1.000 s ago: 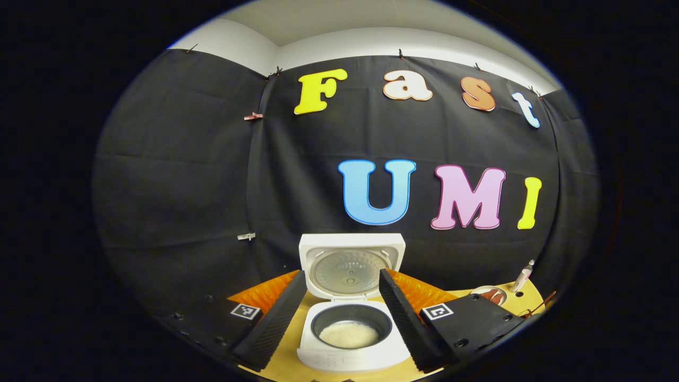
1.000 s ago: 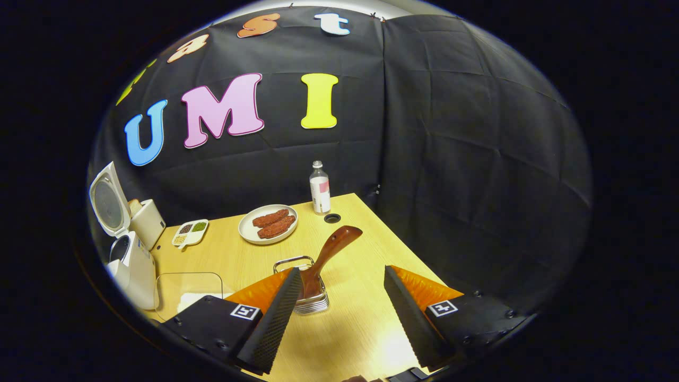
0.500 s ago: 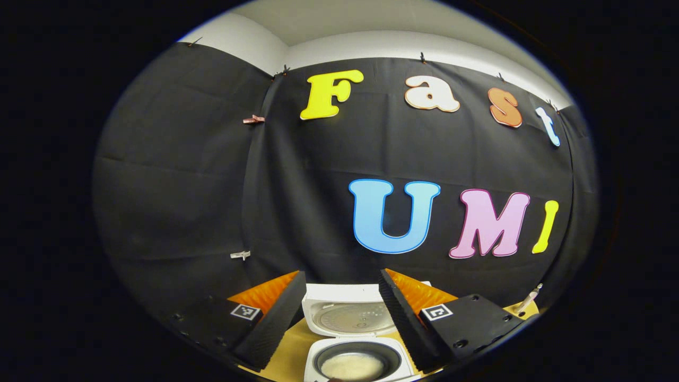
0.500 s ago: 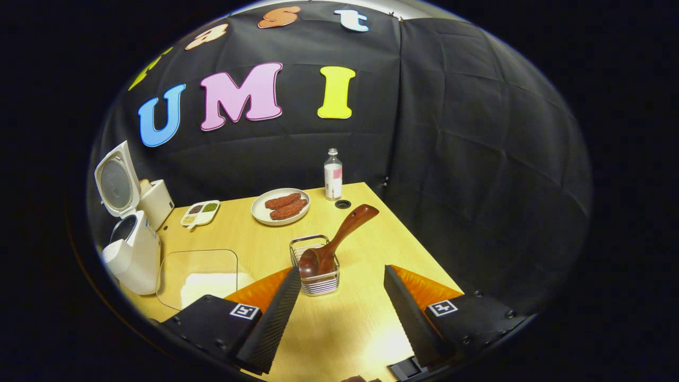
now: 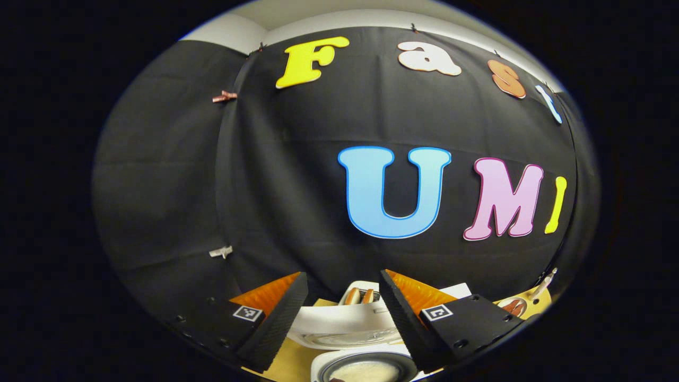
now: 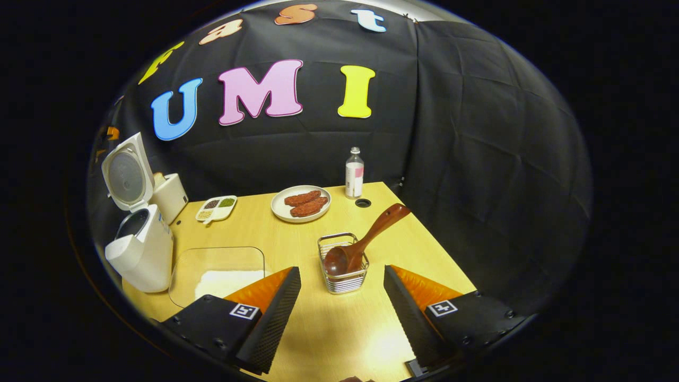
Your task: Close the left gripper, press the button to open the rice cooker; take a wooden spoon from the chopstick holder with the right hand, scoop a spoonful of rice and pour it into the rice cooker, then put the wooden spoon back into the chopstick holder.
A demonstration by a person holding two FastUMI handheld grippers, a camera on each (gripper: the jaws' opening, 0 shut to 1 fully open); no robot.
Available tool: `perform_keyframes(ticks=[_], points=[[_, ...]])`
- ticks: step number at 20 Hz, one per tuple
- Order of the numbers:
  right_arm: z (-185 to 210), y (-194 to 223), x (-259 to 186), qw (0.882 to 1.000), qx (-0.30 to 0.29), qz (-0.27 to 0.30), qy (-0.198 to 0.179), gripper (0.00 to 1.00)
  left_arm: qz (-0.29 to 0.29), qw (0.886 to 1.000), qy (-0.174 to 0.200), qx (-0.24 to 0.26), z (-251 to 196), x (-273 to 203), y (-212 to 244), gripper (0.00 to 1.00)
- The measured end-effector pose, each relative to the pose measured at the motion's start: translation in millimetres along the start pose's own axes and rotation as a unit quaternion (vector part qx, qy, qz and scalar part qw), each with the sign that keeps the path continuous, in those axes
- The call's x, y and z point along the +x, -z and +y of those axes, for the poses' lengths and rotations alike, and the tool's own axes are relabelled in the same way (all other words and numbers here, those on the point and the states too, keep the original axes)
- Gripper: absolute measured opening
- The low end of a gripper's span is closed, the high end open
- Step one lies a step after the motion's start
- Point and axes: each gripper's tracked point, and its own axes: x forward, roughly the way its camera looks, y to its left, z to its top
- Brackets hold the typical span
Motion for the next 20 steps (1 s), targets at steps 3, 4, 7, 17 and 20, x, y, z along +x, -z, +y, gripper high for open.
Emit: perform_keyframes(ticks=[3, 4, 7, 17, 20], points=[[-1.7, 1.9, 1.0, 1.0, 0.002, 0.004, -0.006, 0.99, 0.016, 1.0, 0.003, 0.004, 1.2, 18.1, 14.5, 0.95], [-5.5, 3.4, 2.6, 1.0, -0.003, 0.005, -0.003, 0.99, 0.004, 1.0, 0.013, 0.011, -3.8, 23.4, 7.9, 0.95], [-7.4, 12.0, 3.2, 1.0, -0.001, 0.013, 0.004, 1.0, 0.047, 0.998, 0.035, 0.033, -25.8, 36.2, 19.2, 0.92], [13.5, 23.9, -5.1, 0.999, -0.009, 0.019, -0.025, 0.99, 0.106, 0.993, 0.048, 0.004, -48.2, -8.2, 48.9, 0.95], [18.9, 25.6, -10.4, 0.999, -0.005, 0.017, -0.037, 0.99, 0.122, 0.991, 0.054, 0.002, -51.8, -39.0, 70.1, 0.95]])
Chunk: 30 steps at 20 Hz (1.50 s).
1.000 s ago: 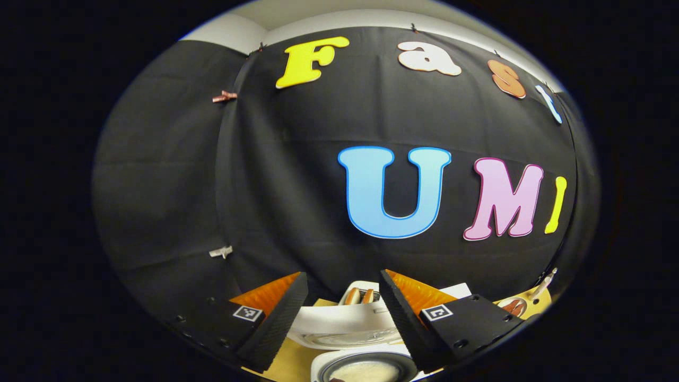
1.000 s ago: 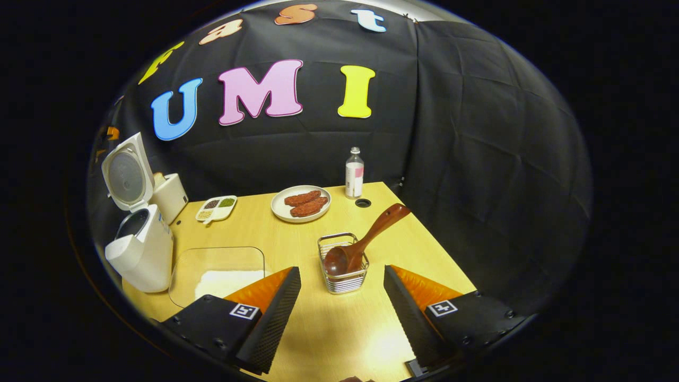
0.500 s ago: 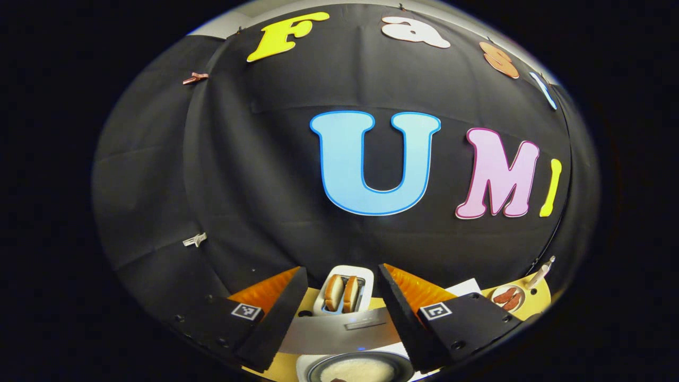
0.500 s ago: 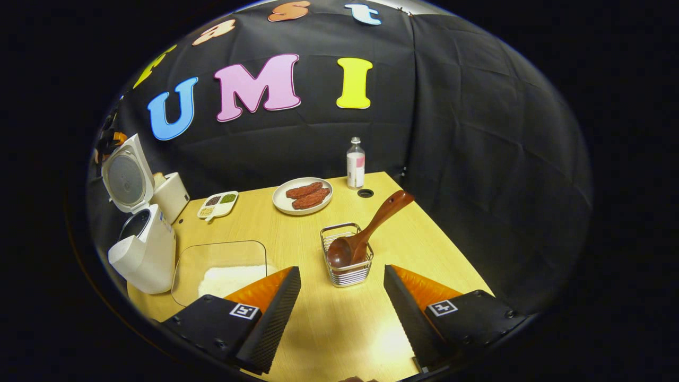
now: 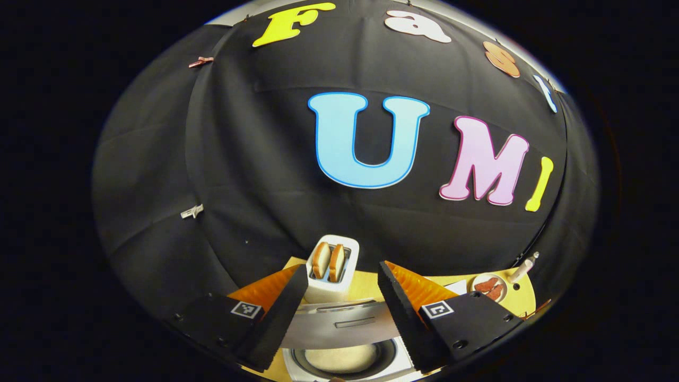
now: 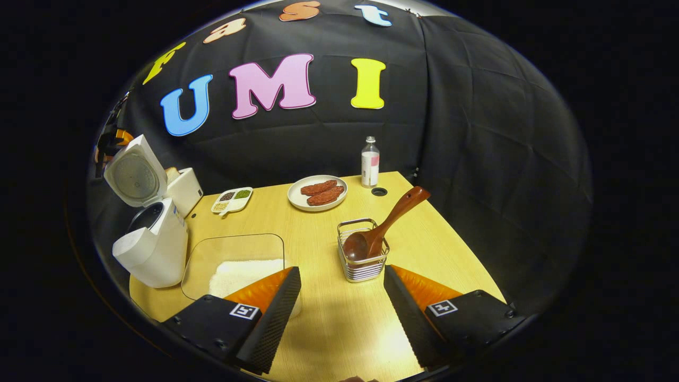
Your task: Close the left gripper, press the button to open the rice cooker; take a wooden spoon from the chopstick holder with the right hand, scoop a spoonful of rice and pour it into the rice cooker, then put the wooden spoon back into the chopstick holder.
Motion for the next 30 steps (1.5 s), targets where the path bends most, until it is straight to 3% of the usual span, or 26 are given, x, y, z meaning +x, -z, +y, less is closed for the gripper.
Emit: perform_keyframes(ticks=[8, 12, 19, 22, 30], points=[[4.3, 21.2, -15.2, 0.999, -0.015, 0.02, -0.037, 0.99, 0.044, 0.999, -0.002, -0.019, -5.0, -34.3, 103.4, 0.95], [0.8, 26.2, -20.5, 0.998, -0.031, 0.025, -0.044, 0.99, 0.03, 0.999, -0.011, 0.002, -6.4, -38.4, 136.3, 0.94], [0.9, 25.7, -24.0, 0.997, -0.049, 0.024, -0.058, 0.99, 0.078, 0.996, -0.022, -0.04, -10.0, -33.0, 215.9, 0.95], [1.7, 26.3, -23.7, 0.995, -0.061, 0.022, -0.071, 0.99, 0.07, 0.997, -0.032, 0.019, -12.3, -33.2, 221.3, 0.95], [17.5, 27.2, -23.3, 0.987, -0.089, 0.019, -0.134, 0.99, 0.07, 0.995, -0.063, 0.014, -20.4, -45.1, 221.6, 0.95]])
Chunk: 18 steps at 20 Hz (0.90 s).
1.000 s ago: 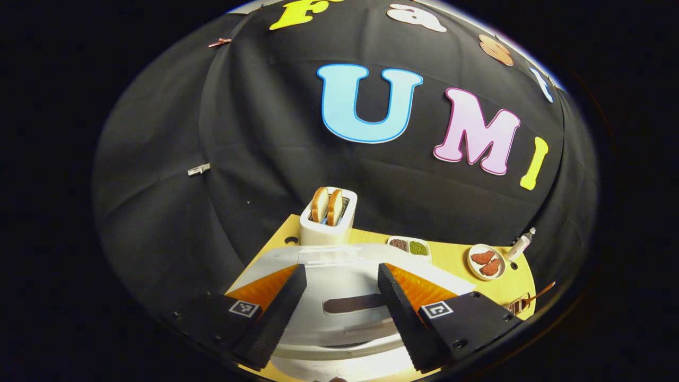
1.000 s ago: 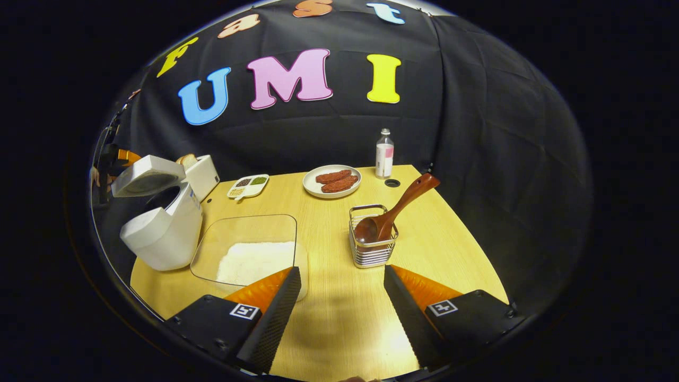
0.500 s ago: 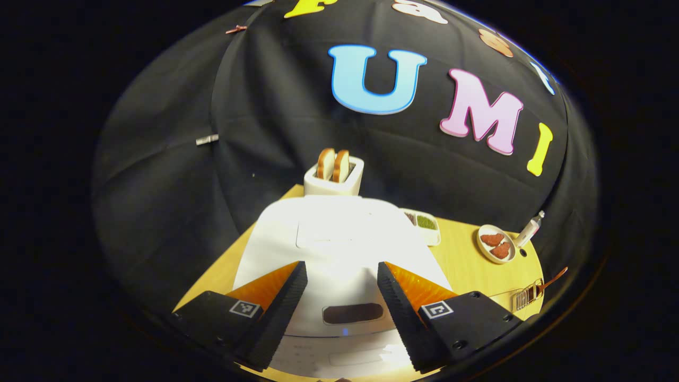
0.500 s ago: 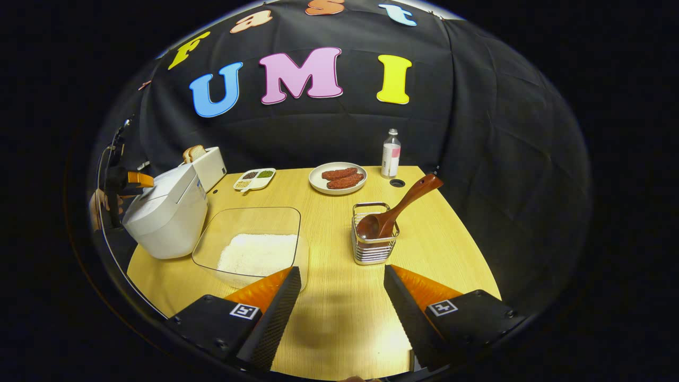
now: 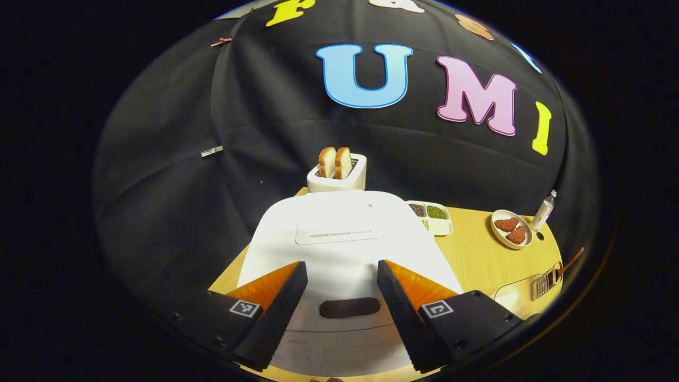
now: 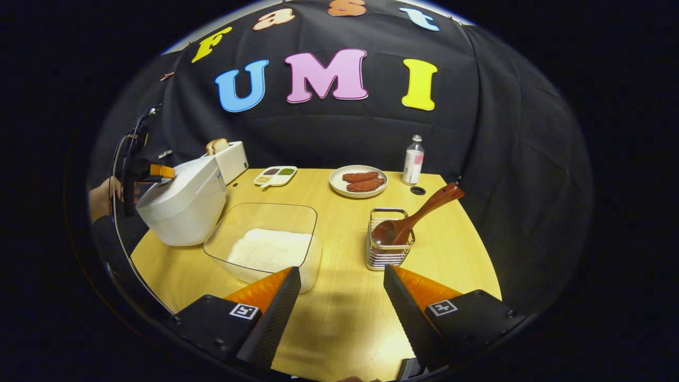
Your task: Close the left gripper, press the button to open the rice cooker; take a wooden spoon from the chopstick holder with the right hand, scoop a spoonful of rice and pour it into the rice cooker, then put the wooden spoon back into the chopstick holder.
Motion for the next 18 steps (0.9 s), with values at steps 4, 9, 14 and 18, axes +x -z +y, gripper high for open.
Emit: perform_keyframes(ticks=[4, 9, 14, 18], points=[[5.7, -21.9, -5.3, 0.999, -0.016, -0.025, -0.013, 0.99, -0.066, 0.997, -0.011, 0.047, -19.8, -54.9, -26.2, 0.97], [22.3, -55.3, -37.9, 0.995, -0.024, -0.088, 0.032, 0.99, -0.175, 0.983, 0.025, 0.051, -38.6, -161.9, -58.1, 0.97], [55.6, -85.8, -98.4, 0.986, 0.0, -0.157, 0.055, 0.99, -0.233, 0.968, 0.077, 0.043, -35.0, -255.3, -39.7, 0.97], [74.2, -90.2, -148.7, 0.977, 0.03, -0.194, 0.079, 0.99, -0.225, 0.968, 0.108, 0.015, -22.7, -293.1, -1.4, 0.97]])
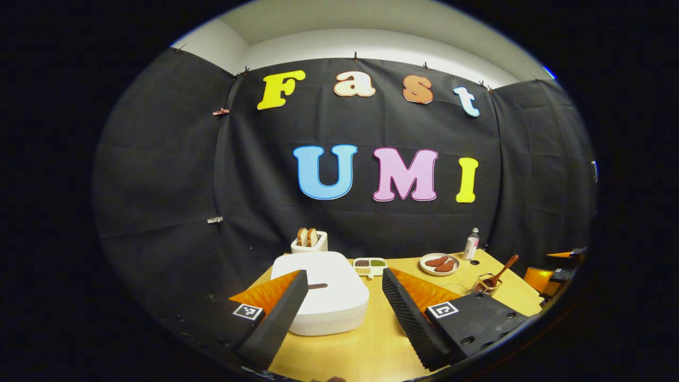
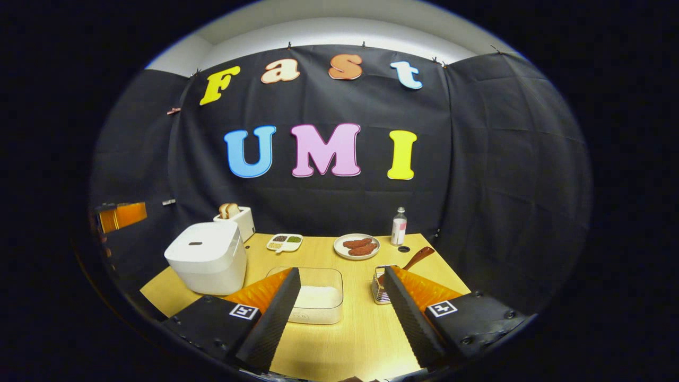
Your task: Close the left gripper, press the button to open the rice cooker; take a wooden spoon from the chopstick holder with the right hand, scoop a spoonful of rice and pour it into the rice cooker, then put the wooden spoon back into the chopstick holder.
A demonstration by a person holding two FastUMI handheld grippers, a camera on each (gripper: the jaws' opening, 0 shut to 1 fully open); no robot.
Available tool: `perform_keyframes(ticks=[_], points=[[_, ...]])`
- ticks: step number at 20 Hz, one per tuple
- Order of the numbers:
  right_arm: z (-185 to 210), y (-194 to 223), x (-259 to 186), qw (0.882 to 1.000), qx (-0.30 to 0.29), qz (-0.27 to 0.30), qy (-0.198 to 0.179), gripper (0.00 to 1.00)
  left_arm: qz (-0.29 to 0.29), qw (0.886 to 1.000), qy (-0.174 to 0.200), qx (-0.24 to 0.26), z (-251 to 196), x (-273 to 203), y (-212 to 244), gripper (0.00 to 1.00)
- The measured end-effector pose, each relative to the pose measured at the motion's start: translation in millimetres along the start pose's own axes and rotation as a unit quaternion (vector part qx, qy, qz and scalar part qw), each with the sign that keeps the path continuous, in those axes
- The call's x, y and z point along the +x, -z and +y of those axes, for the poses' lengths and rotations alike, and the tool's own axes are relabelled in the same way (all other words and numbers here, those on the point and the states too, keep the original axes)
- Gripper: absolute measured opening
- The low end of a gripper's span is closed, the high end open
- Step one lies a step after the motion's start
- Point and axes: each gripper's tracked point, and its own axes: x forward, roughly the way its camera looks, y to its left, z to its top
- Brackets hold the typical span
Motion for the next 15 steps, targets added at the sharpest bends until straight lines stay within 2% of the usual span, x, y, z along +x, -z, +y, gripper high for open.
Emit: perform_keyframes(ticks=[3, 5, 7, 15], points=[[3.3, -6.4, -31.6, 1.0, 0.004, -0.009, 0.009, 0.99, -0.001, 1.0, 0.021, -0.011, 3.1, -19.6, 5.0, 0.97], [5.4, -8.7, -45.2, 1.0, -0.004, -0.016, 0.013, 0.99, 0.006, 1.0, 0.015, -0.001, 11.9, -22.8, 12.2, 0.97], [1.9, -13.0, -53.7, 0.999, -0.011, -0.025, 0.024, 0.99, 0.004, 1.0, 0.024, -0.012, 7.2, -21.5, 9.8, 0.98], [-8.2, -25.0, -60.2, 0.998, -0.009, -0.04, 0.044, 0.99, -0.002, 0.999, 0.039, -0.018, 3.7, -25.9, 11.6, 0.97]])
